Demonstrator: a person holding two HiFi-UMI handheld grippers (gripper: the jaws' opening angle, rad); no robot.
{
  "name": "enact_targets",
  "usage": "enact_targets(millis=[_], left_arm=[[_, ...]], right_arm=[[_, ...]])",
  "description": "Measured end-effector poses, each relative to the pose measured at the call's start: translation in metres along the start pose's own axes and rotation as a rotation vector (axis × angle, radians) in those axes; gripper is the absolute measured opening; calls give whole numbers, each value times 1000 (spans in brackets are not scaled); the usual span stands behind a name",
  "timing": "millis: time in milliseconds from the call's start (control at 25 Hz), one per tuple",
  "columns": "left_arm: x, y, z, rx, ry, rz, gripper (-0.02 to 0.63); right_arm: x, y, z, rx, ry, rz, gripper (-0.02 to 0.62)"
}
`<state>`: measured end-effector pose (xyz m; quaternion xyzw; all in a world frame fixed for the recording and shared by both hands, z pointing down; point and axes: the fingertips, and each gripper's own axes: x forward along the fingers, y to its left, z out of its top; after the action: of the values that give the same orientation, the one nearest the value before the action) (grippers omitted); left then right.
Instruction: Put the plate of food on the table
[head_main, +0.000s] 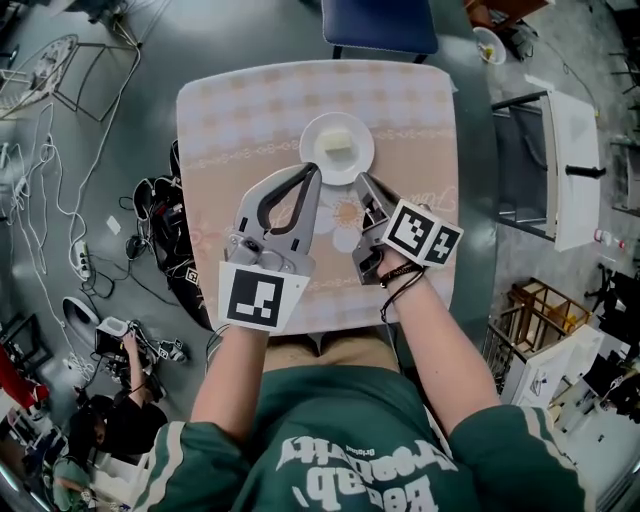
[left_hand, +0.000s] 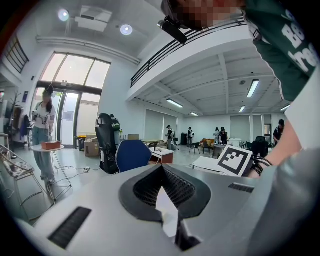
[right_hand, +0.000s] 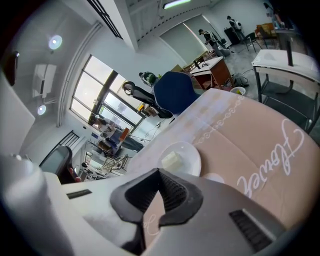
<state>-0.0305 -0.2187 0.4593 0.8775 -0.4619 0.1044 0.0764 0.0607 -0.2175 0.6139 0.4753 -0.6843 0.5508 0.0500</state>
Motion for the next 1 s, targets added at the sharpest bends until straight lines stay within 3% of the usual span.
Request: enact_targets(millis=[200, 720, 1000], left_arm=[[-17, -8, 14, 11, -21, 2, 9], [-56, -42, 60, 89, -58, -51, 9], [-77, -49, 76, 92, -51, -62, 9]], right_arm=[[-22, 29, 3, -33, -34, 68, 15], [-94, 84, 16, -91, -103, 156, 15], [-131, 121, 17, -148, -138, 207, 15]])
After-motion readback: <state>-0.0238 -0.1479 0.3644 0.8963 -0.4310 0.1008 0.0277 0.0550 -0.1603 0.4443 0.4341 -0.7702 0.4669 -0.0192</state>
